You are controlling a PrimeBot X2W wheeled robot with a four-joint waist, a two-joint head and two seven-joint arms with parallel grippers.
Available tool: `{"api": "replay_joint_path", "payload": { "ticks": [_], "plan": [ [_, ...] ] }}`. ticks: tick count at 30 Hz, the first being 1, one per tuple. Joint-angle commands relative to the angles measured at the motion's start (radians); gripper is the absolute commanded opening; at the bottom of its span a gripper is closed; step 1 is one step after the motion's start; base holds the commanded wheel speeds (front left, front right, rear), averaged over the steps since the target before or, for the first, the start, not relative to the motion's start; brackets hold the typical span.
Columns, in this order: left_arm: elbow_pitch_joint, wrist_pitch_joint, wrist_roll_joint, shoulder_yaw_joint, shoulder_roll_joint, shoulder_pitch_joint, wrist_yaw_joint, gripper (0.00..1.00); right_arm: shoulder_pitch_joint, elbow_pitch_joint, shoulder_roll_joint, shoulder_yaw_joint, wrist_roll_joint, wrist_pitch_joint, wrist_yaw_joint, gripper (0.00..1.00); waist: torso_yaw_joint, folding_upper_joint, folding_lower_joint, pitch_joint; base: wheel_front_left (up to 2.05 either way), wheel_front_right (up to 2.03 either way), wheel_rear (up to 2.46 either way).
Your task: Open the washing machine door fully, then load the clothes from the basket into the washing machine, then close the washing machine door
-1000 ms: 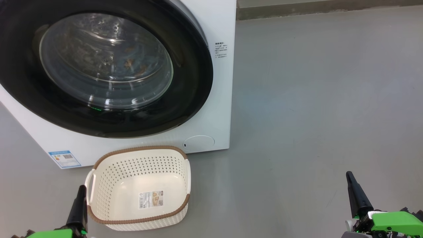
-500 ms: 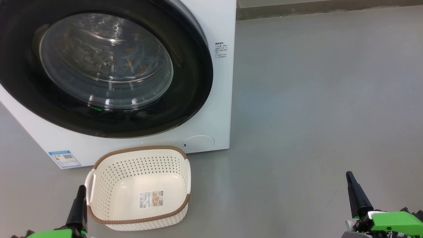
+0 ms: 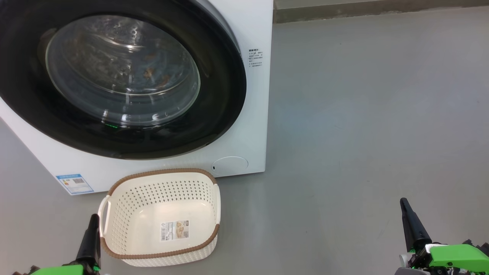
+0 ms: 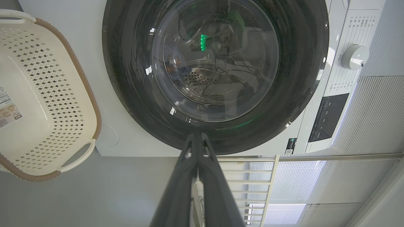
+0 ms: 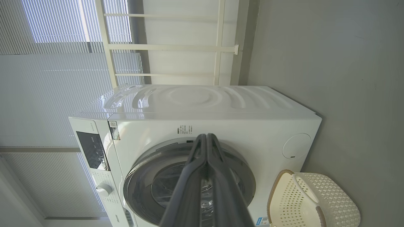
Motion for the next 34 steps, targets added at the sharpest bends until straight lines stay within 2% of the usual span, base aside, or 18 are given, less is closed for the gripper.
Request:
{"api": "replay_joint_path", "payload": {
  "ticks": [1, 34],
  "plan": [
    [-0.018, 0.005, 0.002, 0.035, 0.019, -0.038, -0.003, 0.0, -0.041, -0.03, -0.006, 0.024, 0.005, 0.008, -0.001, 0.0, 0.0, 0.0, 0.0, 0.0, 0.0, 0.0, 0.0],
    [-0.018, 0.006, 0.004, 0.037, 0.018, -0.039, -0.003, 0.0, -0.041, -0.03, -0.006, 0.024, 0.005, 0.007, -0.001, 0.0, 0.0, 0.0, 0.0, 0.0, 0.0, 0.0, 0.0]
  ]
}}
